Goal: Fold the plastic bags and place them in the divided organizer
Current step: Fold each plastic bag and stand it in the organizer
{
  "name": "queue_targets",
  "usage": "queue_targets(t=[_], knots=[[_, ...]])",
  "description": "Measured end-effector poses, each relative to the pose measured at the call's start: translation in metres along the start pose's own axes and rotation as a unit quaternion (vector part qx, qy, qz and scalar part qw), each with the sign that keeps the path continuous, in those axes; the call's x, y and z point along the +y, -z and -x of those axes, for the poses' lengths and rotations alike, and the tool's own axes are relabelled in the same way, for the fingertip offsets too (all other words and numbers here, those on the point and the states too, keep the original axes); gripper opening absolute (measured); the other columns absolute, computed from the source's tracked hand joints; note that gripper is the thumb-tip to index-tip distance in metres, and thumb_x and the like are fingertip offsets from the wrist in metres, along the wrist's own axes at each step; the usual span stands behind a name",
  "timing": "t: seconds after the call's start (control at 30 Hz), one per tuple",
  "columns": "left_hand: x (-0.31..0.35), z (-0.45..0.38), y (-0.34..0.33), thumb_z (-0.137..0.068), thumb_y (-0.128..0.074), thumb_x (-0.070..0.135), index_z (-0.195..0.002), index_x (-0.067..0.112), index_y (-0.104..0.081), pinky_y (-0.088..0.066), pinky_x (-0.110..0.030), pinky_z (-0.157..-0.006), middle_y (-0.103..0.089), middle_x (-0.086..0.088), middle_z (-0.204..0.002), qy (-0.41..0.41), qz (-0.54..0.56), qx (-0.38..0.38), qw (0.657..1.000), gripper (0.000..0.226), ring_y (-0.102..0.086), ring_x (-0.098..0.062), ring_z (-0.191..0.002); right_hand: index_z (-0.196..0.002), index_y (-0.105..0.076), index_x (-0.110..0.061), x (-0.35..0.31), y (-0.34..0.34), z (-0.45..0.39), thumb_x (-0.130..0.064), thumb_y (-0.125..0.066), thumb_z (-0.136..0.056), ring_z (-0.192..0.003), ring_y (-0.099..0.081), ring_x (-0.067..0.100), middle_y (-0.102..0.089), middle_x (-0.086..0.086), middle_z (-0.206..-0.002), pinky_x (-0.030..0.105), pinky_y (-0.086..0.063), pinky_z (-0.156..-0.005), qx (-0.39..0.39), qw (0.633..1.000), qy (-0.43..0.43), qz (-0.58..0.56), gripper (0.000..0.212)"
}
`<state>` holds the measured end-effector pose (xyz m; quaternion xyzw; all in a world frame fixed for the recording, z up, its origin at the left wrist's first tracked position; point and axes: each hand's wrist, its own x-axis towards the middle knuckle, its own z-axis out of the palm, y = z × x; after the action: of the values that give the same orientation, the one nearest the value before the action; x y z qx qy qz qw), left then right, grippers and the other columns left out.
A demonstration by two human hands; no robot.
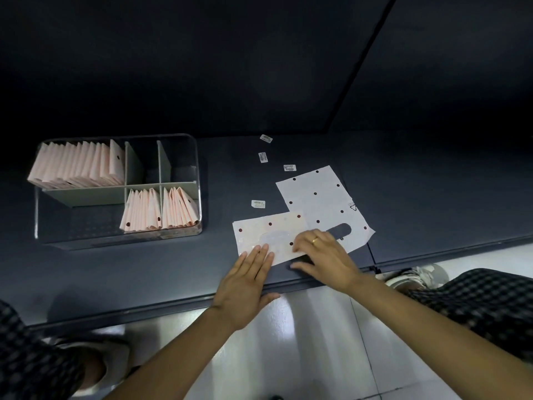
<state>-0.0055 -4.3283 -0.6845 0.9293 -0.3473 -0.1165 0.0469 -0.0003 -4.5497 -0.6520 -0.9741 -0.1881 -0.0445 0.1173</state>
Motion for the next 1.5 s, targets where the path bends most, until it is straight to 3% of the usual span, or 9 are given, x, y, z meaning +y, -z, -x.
queue_targets(t=[0.13,0.3,0.5,0.63,0.83,1.0,1.2,1.3,1.5], knots=[[-0.006,-0.004,-0.002,-0.095,-0.021,0.06,-0.151,0.019,0.0,0.017,-0.032,-0.114,0.011,0.003,-0.155,-0.005,0.046,0.001,0.999,0.073,0.008,-0.015,-0.146,-0.091,-0.073,-0.014,0.012,-0.004,0.006,-0.005,-0.083,-0.06,-0.084,-0.068,0.02,-0.07,0.0,-0.095,0.027,-0.054,-0.074,0.022,0.996,0.057,0.072,0.034],[-0.013,-0.009,0.015,-0.072,-0.079,0.038,-0.118,0.012,-0.065,-0.052,-0.035,-0.088,-0.063,-0.004,-0.123,-0.007,0.093,0.126,0.988,0.055,-0.063,-0.021,-0.109,-0.085,-0.073,-0.012,0.021,-0.007,-0.001,-0.001,-0.077,-0.068,-0.079,-0.068,0.022,-0.071,0.001,-0.088,0.031,-0.055,-0.072,0.019,0.999,0.032,0.029,0.021],[-0.042,-0.019,0.024,-0.088,-0.065,0.02,-0.097,0.015,-0.072,-0.042,-0.032,-0.079,-0.071,-0.001,-0.1,0.122,0.228,0.152,0.954,0.013,-0.061,-0.027,-0.095,-0.088,-0.061,-0.029,0.031,-0.003,-0.006,-0.029,-0.059,-0.09,-0.097,-0.049,0.007,-0.061,-0.004,-0.092,0.021,-0.042,-0.085,-0.082,0.94,-0.224,-0.245,0.003],[-0.051,-0.033,0.031,-0.088,-0.065,0.025,-0.102,0.013,-0.072,-0.046,-0.034,-0.073,-0.072,-0.012,-0.094,0.219,0.325,0.142,0.909,0.019,-0.064,-0.032,-0.091,-0.072,-0.055,-0.023,0.031,-0.004,-0.017,-0.022,-0.067,-0.086,-0.075,-0.053,0.007,-0.062,-0.011,-0.064,0.006,-0.04,-0.064,-0.039,0.86,-0.347,-0.372,0.018],[-0.05,-0.047,0.034,-0.089,-0.063,0.014,-0.12,0.011,-0.054,-0.046,-0.034,-0.078,-0.067,-0.01,-0.096,0.287,0.398,0.12,0.863,0.032,-0.061,-0.029,-0.095,-0.081,-0.064,-0.012,0.031,-0.012,-0.043,-0.027,-0.062,-0.09,-0.074,-0.056,0.015,-0.063,-0.001,-0.075,0.015,-0.04,-0.064,-0.031,0.852,-0.431,-0.296,0.017],[-0.021,-0.044,0.034,-0.08,-0.069,0.008,-0.127,0.008,-0.053,-0.044,-0.044,-0.09,-0.055,-0.015,-0.123,0.185,0.191,0.238,0.934,0.05,-0.052,-0.035,-0.108,-0.089,-0.066,-0.009,0.031,-0.017,-0.051,-0.03,-0.06,-0.091,-0.08,-0.057,0.019,-0.063,0.002,-0.085,0.029,-0.046,-0.073,-0.048,0.853,-0.458,-0.248,0.022],[0.011,-0.044,0.009,-0.098,-0.039,0.039,-0.15,0.013,-0.016,-0.007,-0.03,-0.117,-0.022,-0.003,-0.155,0.05,0.073,0.078,0.993,0.062,-0.02,-0.018,-0.141,-0.075,-0.061,-0.008,0.022,-0.008,-0.053,-0.029,-0.058,-0.092,-0.073,-0.055,0.021,-0.059,0.004,-0.074,0.029,-0.045,-0.068,-0.071,0.848,-0.473,-0.229,0.027],[0.008,-0.039,0.013,-0.083,-0.067,0.039,-0.133,0.008,-0.05,-0.033,-0.035,-0.11,-0.056,-0.008,-0.129,0.025,0.053,0.125,0.99,0.061,-0.051,-0.023,-0.121,-0.055,-0.045,-0.013,0.002,0.001,-0.043,-0.025,-0.055,-0.091,-0.058,-0.043,0.019,-0.051,0.006,-0.065,0.026,-0.034,-0.056,-0.092,0.799,-0.527,-0.276,0.039],[-0.013,-0.023,0.007,-0.061,-0.086,0.021,-0.094,0.009,-0.073,-0.052,-0.034,-0.09,-0.068,-0.005,-0.09,-0.047,0.032,0.233,0.971,0.038,-0.068,-0.02,-0.083,-0.083,-0.064,-0.014,-0.056,0.015,-0.002,-0.024,-0.055,-0.092,-0.052,-0.036,0.007,-0.07,-0.003,-0.059,0.017,-0.027,-0.046,-0.133,0.593,-0.6,-0.521,0.016]])
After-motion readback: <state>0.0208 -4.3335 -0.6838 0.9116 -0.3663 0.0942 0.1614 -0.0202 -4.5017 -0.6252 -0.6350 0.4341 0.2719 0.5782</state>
